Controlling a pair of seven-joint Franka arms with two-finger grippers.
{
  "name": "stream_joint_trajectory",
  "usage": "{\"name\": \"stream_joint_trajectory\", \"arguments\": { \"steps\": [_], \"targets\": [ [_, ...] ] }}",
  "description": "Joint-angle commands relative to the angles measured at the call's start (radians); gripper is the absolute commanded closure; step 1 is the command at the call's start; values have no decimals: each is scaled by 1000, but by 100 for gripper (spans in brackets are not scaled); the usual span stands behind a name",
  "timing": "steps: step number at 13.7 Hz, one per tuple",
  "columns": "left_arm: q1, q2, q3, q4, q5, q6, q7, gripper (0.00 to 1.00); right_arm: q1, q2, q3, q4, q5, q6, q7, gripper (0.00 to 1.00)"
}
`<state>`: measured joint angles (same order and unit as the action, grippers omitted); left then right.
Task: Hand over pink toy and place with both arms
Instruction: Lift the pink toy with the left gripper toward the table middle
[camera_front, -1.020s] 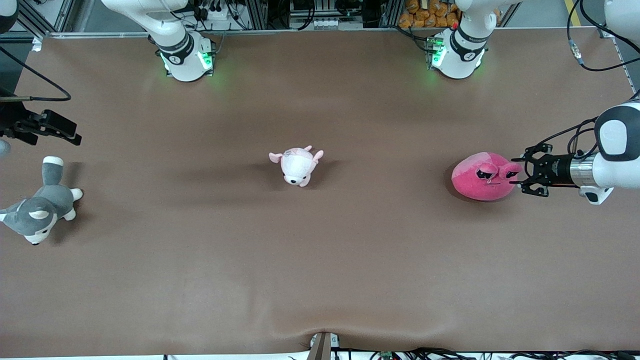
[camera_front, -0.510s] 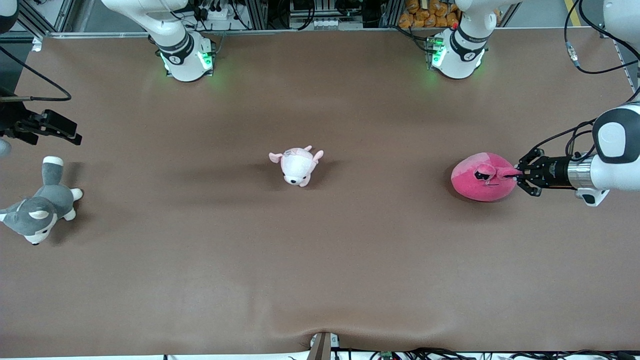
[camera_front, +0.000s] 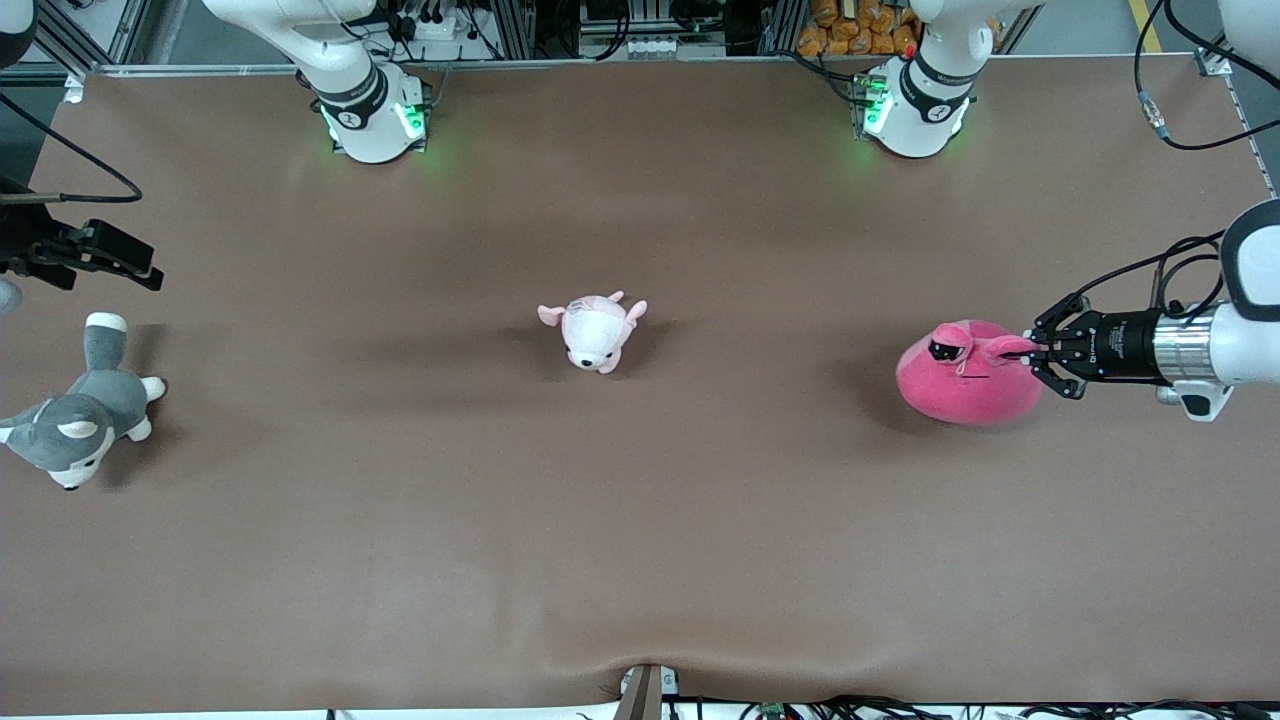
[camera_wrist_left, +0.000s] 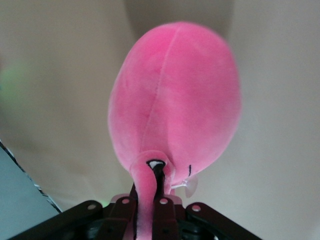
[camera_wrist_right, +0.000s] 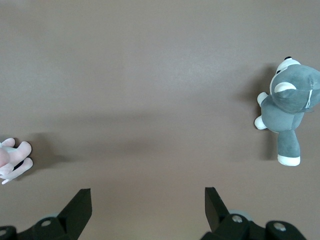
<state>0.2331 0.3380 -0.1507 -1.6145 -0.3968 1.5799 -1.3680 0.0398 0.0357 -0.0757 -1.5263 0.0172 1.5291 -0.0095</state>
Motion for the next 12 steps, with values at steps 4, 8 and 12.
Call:
{"name": "stream_joint_trajectory", "arguments": {
  "steps": [4, 8, 12],
  "targets": [
    [-20, -14, -179, 209, -17, -90, -273, 100, -11, 3, 7, 9, -6, -4, -7, 0],
    [-23, -34, -304, 248, -62, -87, -475, 100, -8, 3, 7, 9, -3, -3, -4, 0],
    [-84, -28, -369, 274, -62, -23, -615, 100, 5, 4, 8, 14, 10, 11, -1, 0]
  ]
}}
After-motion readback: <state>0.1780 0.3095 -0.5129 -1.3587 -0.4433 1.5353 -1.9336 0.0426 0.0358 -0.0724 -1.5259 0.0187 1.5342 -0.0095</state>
